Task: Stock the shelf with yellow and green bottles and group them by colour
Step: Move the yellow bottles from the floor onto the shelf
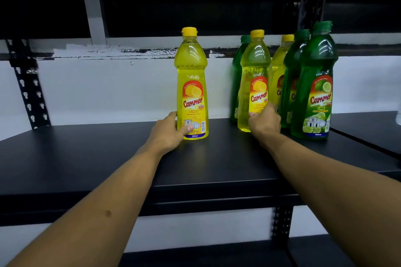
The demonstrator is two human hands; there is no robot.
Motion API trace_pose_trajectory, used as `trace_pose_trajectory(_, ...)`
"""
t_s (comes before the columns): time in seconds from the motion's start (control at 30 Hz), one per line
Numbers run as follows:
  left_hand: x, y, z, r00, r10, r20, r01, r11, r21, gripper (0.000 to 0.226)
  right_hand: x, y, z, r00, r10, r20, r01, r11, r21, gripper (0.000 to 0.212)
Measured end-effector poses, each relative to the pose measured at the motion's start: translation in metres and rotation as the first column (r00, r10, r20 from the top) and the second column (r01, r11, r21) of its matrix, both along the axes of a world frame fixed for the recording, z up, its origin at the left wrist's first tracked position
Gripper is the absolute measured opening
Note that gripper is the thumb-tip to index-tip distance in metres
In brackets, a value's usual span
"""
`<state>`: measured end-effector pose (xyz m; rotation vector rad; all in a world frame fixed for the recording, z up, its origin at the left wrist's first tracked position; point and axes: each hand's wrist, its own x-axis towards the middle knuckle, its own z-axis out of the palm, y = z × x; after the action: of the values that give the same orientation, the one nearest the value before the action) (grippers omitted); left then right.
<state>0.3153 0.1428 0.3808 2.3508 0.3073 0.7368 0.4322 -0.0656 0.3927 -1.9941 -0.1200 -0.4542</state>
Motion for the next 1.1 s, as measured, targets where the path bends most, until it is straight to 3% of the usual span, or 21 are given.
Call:
trace_pose_trajectory(0.3, -0.001, -0.001, 0.0, 1.0, -0.022, 0.003, 0.022, 1.0, -0.019, 0.054, 0.002, 0.004, -0.002, 1.0, -0.024, 0.02, 0.025, 0.996, -0.085, 0.055)
trace_pose_trajectory(0.4, 0.0, 0.001, -0.001, 1.0, -0.011, 0.006, 0.011, 1.0, -0.026, 0.054, -0.007, 0.009, 0.001, 0.935, -0.132, 0.33, 0.216, 0.948, -0.233, 0.054)
trace_pose_trajectory(0.43, 0.0, 0.002, -0.001, 1.0, -0.009, 0.004, 0.009, 1.0, -0.03, 0.054, -0.01, 0.011, 0.001, 0.887, -0.092, 0.452, 0.228, 0.939, -0.256, 0.051)
trace_pose_trajectory(0.5, -0.001, 0.003, -0.001, 1.0, -0.012, 0.007, 0.012, 0.999, -0.037, 0.055, -0.016, 0.019, -0.001, 0.829, 0.141, 0.542, 0.054, 0.943, -0.328, 0.046)
trace_pose_trajectory(0.6, -0.003, 0.0, 0.0, 0.999, -0.036, -0.003, 0.036, 0.999, 0.02, 0.057, -0.022, 0.031, -0.007, 0.806, 0.473, 0.355, -0.316, 0.852, -0.417, 0.06)
trace_pose_trajectory(0.67, 0.0, -0.003, -0.001, 0.996, -0.068, -0.058, 0.073, 0.994, 0.081, 0.06, -0.024, 0.032, -0.006, 0.81, 0.538, 0.232, -0.444, 0.822, -0.356, 0.077)
trace_pose_trajectory(0.77, 0.003, -0.002, -0.002, 0.974, -0.164, -0.153, 0.174, 0.984, 0.049, 0.065, -0.025, 0.029, -0.005, 0.787, 0.596, 0.158, -0.564, 0.8, -0.207, 0.097)
trace_pose_trajectory(0.9, 0.006, 0.006, -0.004, 0.982, -0.082, -0.172, 0.083, 0.997, -0.001, 0.066, -0.023, 0.03, -0.007, 0.742, 0.658, 0.127, -0.648, 0.753, -0.119, 0.097)
trace_pose_trajectory(1.03, 0.011, 0.006, -0.005, 0.958, 0.025, -0.287, 0.022, 0.987, 0.162, 0.062, -0.023, 0.027, -0.005, 0.79, 0.605, 0.096, -0.595, 0.796, -0.114, 0.106)
trace_pose_trajectory(1.1, 0.011, 0.005, -0.003, 0.942, 0.052, -0.333, 0.023, 0.975, 0.219, 0.057, -0.029, 0.024, -0.003, 0.808, 0.578, 0.114, -0.567, 0.816, -0.115, 0.1)
